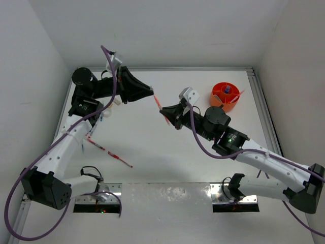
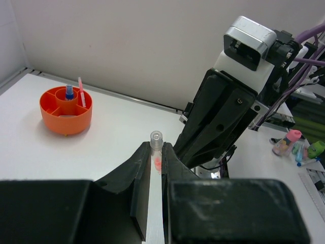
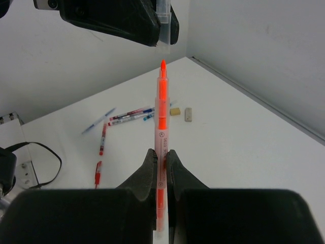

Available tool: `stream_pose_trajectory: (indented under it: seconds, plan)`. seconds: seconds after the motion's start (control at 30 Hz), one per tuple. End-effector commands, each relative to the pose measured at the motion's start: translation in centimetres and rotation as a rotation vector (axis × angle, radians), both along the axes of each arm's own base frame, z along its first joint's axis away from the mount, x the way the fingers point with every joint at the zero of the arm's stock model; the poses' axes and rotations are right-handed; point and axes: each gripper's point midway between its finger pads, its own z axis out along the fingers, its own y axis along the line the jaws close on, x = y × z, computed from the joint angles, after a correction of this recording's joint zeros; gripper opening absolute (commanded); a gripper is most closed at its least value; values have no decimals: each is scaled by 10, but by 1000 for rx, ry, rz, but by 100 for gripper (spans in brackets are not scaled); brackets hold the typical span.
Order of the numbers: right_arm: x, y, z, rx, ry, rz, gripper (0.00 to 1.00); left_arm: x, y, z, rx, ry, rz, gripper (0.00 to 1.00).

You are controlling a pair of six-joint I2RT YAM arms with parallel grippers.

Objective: Sort the stationery into containers
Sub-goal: Close the pen cap on the pen.

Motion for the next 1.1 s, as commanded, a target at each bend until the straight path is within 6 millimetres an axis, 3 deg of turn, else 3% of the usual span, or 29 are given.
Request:
stream_pose_trajectory:
  seconds: [0.0,1.07]
  plan:
    - [0,2,28,47,-50,3,0,-12,-1,7,-6,-54,-21,0]
    - [-4,-5,30,40,-65,-20,0,-12,2,0,-5,-32,-6,0]
